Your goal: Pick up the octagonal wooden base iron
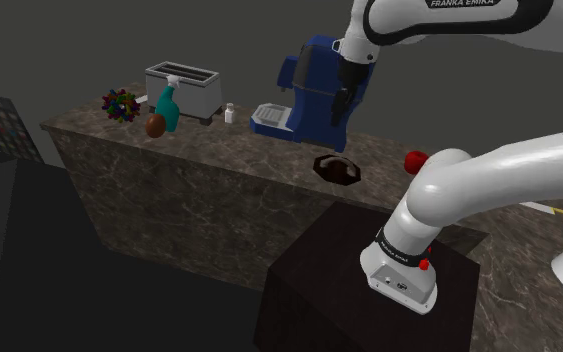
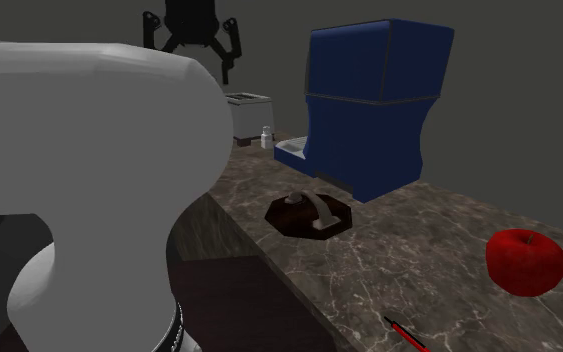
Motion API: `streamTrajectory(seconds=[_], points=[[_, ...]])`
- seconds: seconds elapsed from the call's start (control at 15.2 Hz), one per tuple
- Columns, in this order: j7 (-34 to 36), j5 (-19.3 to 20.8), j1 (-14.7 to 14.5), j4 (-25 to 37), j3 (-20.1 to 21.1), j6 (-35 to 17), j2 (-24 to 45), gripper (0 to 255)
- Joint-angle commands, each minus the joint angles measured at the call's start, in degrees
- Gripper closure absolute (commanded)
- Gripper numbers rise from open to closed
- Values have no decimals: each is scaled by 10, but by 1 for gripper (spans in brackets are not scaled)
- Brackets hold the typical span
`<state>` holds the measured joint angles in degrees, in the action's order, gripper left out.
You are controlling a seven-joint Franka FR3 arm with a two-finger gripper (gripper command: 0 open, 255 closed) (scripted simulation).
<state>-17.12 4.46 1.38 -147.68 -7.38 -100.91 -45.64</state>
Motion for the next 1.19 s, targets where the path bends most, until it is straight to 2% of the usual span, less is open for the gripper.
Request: streamTrajectory(seconds=[0.0,0.4,0.73,0.92,1.12], points=[[-31,18,7,-28,-23,-34,0,0],[-125,73,32,-84,-100,-141,37,0],[-206,109,45,-103,-172,-245,109,0],[-260,119,43,-101,-219,-311,169,0],[-321,110,28,-89,-270,-378,240,0]])
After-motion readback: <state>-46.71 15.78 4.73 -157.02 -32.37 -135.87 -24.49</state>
